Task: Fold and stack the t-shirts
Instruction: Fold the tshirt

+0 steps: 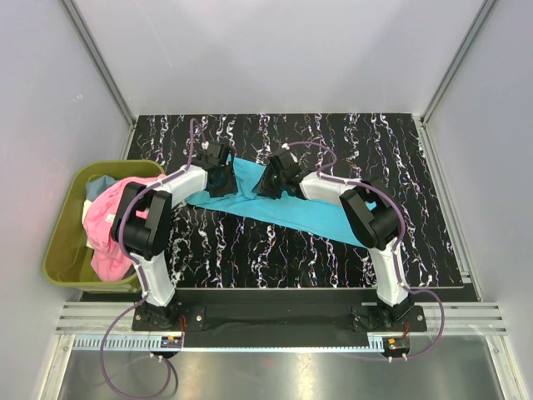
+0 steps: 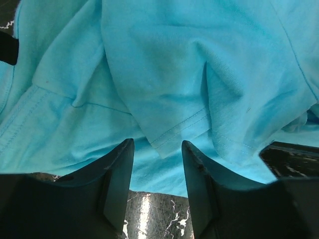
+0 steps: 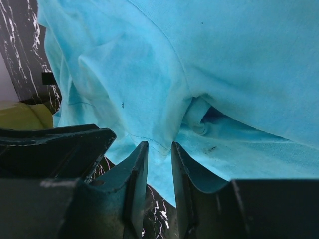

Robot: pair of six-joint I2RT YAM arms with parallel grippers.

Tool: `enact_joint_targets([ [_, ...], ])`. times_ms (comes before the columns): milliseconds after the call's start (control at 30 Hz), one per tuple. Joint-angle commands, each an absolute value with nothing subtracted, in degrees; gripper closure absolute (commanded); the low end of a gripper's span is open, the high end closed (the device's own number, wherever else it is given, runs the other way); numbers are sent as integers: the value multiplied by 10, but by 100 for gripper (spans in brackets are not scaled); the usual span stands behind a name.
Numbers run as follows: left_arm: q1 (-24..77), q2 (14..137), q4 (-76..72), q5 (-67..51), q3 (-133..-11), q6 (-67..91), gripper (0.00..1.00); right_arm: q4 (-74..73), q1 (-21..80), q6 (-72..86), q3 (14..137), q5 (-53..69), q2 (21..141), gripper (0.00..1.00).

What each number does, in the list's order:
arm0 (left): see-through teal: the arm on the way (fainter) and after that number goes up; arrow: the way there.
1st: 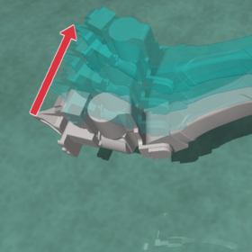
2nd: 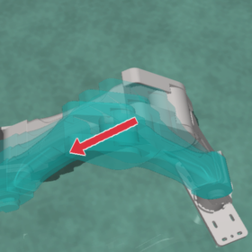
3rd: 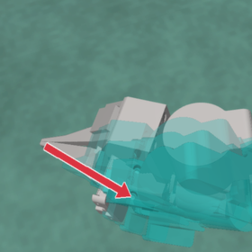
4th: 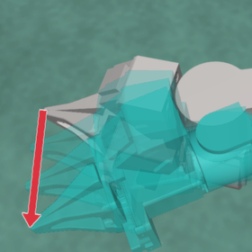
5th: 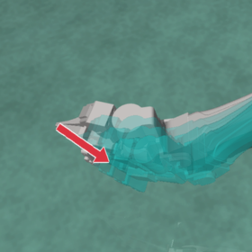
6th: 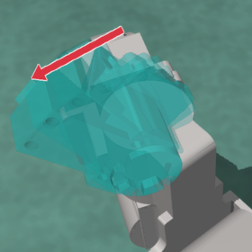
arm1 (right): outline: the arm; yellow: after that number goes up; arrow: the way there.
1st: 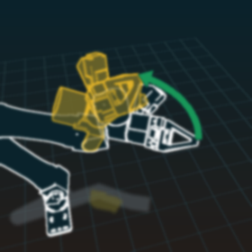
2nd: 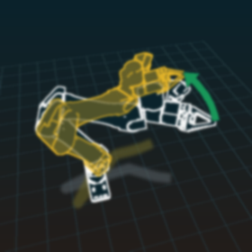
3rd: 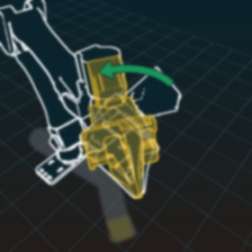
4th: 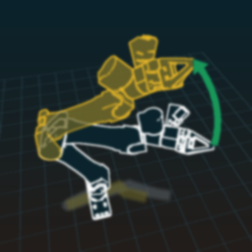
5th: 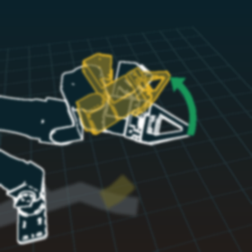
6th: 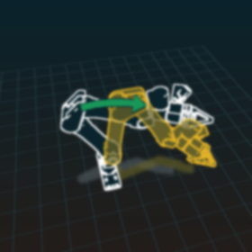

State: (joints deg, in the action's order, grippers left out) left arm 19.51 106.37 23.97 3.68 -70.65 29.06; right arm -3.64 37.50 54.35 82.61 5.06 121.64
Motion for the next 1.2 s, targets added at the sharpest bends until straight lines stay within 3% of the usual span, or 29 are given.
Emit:
enact_joint_targets([
  [0, 192, 1066, 197, 37, -703, 301, 52, -24, 385, 558, 850, 36, 1228, 67],
  [467, 192, 1078, 199, 34, -708, 303, 71, -27, 390, 570, 862, 38, 1237, 66],
  [667, 192, 1079, 205, 35, -717, 305, 100, -75, 391, 597, 877, 22, 1245, 67],
  [1167, 172, 1013, 299, 113, -759, 282, 100, -116, 406, 618, 896, -14, 1236, 65],
])
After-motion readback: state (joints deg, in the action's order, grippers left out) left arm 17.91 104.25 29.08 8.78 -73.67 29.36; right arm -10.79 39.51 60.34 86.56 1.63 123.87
